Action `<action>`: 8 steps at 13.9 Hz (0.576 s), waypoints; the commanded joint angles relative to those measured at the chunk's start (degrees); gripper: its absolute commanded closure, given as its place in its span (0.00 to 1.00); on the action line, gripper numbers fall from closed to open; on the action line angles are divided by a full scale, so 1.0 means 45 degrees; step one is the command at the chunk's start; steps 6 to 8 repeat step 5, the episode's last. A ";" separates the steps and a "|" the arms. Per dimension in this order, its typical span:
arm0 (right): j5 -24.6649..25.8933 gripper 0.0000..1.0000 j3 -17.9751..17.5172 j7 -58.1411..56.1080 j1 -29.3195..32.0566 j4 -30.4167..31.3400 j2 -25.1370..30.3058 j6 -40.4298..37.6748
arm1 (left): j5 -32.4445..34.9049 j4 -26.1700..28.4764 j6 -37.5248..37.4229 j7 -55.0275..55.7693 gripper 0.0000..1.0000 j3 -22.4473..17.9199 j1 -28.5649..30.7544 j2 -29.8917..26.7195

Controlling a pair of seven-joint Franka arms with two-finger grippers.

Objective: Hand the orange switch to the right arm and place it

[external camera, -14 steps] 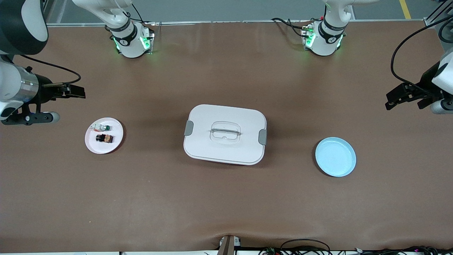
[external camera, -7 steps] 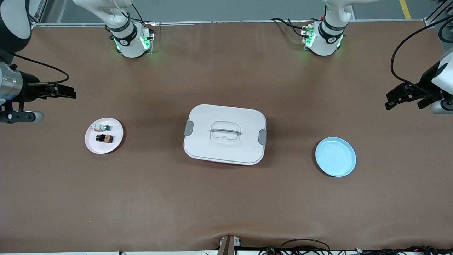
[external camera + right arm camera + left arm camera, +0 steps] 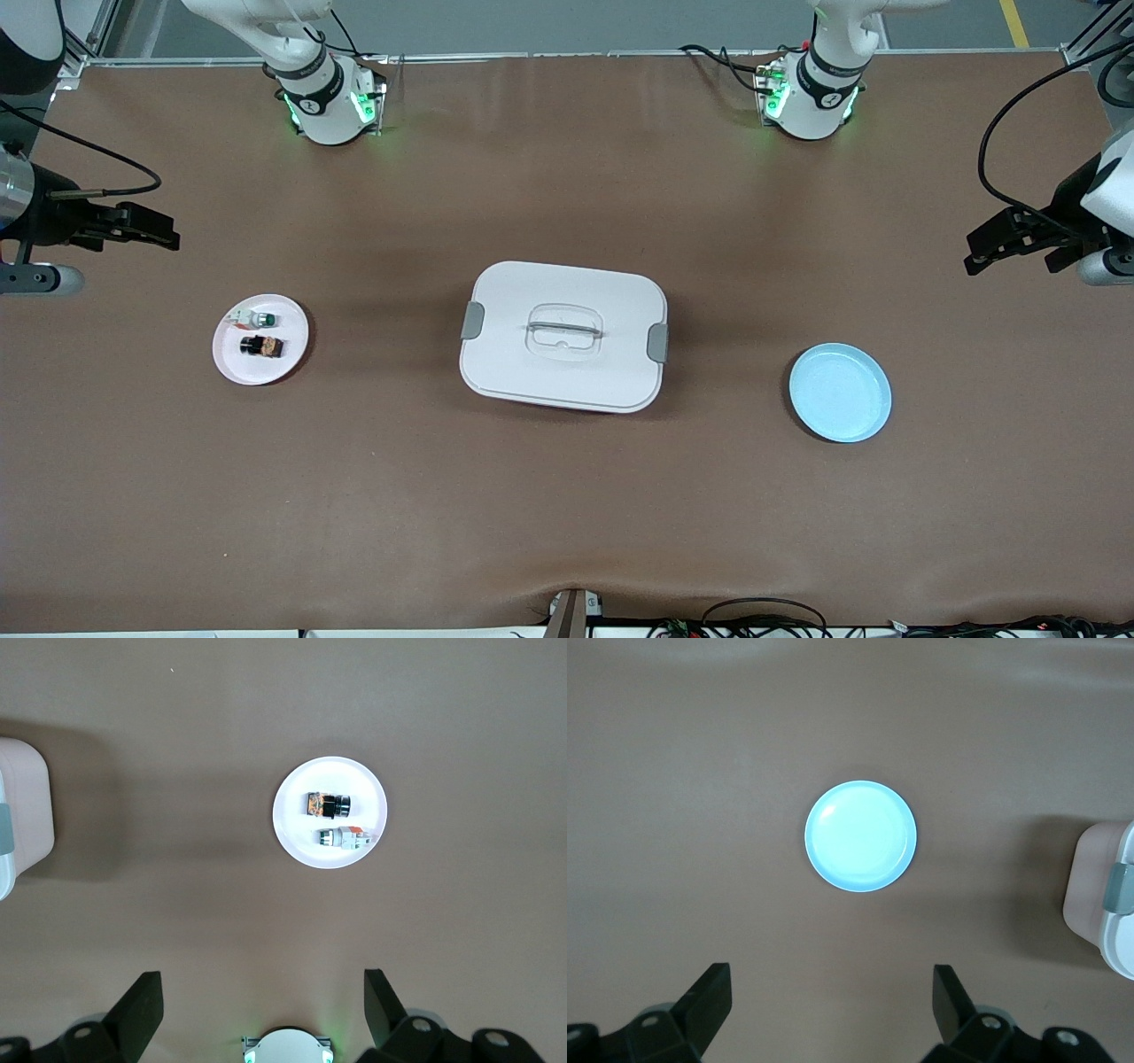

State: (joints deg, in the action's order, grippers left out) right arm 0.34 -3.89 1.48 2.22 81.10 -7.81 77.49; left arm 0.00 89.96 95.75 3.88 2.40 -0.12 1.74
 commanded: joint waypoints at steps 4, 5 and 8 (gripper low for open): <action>-0.0252 0.00 -0.0015 0.0643 0.0171 0.0434 0.0564 0.0242 | 0.0097 -0.0284 -0.0321 -0.0121 0.00 0.0032 0.0008 0.0063; -0.0252 0.00 -0.0015 0.1189 0.0171 0.0454 0.0565 0.0242 | 0.0097 -0.0284 -0.0321 -0.0121 0.00 0.0032 0.0008 0.0063; -0.0252 0.00 -0.0015 0.1189 0.0171 0.0454 0.0565 0.0242 | 0.0097 -0.0284 -0.0321 -0.0121 0.00 0.0032 0.0008 0.0063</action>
